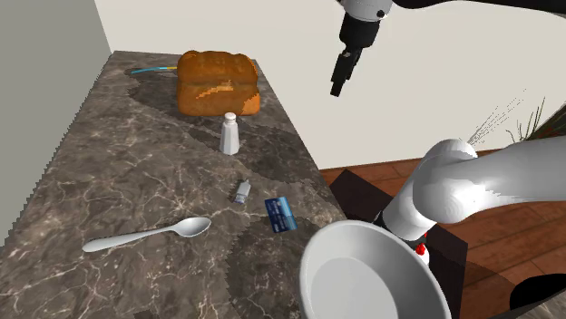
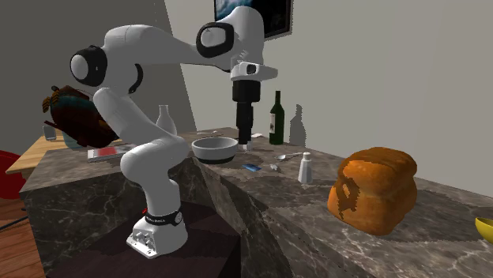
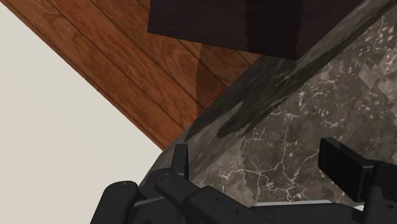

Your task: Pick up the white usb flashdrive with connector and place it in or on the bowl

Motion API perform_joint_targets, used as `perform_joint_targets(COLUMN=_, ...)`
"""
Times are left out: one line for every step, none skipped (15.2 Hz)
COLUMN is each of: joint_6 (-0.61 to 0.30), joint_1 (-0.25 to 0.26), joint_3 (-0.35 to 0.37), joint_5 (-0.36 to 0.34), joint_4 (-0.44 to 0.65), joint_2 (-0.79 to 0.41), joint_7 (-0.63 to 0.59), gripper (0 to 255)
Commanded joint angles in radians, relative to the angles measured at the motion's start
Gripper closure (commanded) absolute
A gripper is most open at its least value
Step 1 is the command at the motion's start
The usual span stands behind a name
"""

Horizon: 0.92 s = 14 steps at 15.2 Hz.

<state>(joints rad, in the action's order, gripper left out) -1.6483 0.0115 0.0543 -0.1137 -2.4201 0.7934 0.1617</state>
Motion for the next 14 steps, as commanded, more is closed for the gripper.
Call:
perform_joint_targets(joint_6=0.000, joint_1=0.000, joint_3=0.000, joint_5=0.000, joint_4=0.000, joint_2=0.000, joint_7=0.000, gripper=0)
perform_joint_targets(joint_6=-0.014, joint_1=0.009, joint_3=0.016, joint_5=0.017, joint_4=-0.013, joint_2=-0.003, joint_7=-0.019, gripper=0)
perform_joint_targets(joint_6=-0.028, joint_1=0.019, joint_3=0.032, joint_5=0.033, joint_4=-0.026, joint_2=-0.007, joint_7=-0.039, gripper=0)
perform_joint_targets(joint_6=-0.043, joint_1=0.028, joint_3=0.048, joint_5=0.050, joint_4=-0.037, joint_2=-0.012, joint_7=-0.058, gripper=0)
perform_joint_targets(joint_6=-0.059, joint_1=0.038, joint_3=0.064, joint_5=0.066, joint_4=-0.047, joint_2=-0.019, joint_7=-0.077, gripper=0)
perform_joint_targets(joint_6=-0.075, joint_1=0.047, joint_3=0.080, joint_5=0.083, joint_4=-0.057, joint_2=-0.026, joint_7=-0.096, gripper=0)
perform_joint_targets(joint_6=-0.091, joint_1=0.056, joint_3=0.097, joint_5=0.099, joint_4=-0.065, joint_2=-0.035, joint_7=-0.115, gripper=0)
perform_joint_targets(joint_6=-0.108, joint_1=0.066, joint_3=0.114, joint_5=0.116, joint_4=-0.072, joint_2=-0.045, joint_7=-0.134, gripper=0)
perform_joint_targets(joint_6=-0.126, joint_1=0.075, joint_3=0.131, joint_5=0.132, joint_4=-0.078, joint_2=-0.056, joint_7=-0.153, gripper=0)
perform_joint_targets(joint_6=-0.144, joint_1=0.084, joint_3=0.148, joint_5=0.147, joint_4=-0.084, joint_2=-0.069, joint_7=-0.171, gripper=0)
perform_joint_targets(joint_6=-0.162, joint_1=0.094, joint_3=0.165, joint_5=0.162, joint_4=-0.088, joint_2=-0.083, joint_7=-0.190, gripper=0)
perform_joint_targets(joint_6=-0.181, joint_1=0.103, joint_3=0.182, joint_5=0.177, joint_4=-0.091, joint_2=-0.098, joint_7=-0.209, gripper=0)
perform_joint_targets(joint_6=-0.200, joint_1=0.111, joint_3=0.200, joint_5=0.192, joint_4=-0.092, joint_2=-0.114, joint_7=-0.227, gripper=0)
perform_joint_targets(joint_6=-0.219, joint_1=0.120, joint_3=0.217, joint_5=0.205, joint_4=-0.093, joint_2=-0.131, joint_7=-0.245, gripper=0)
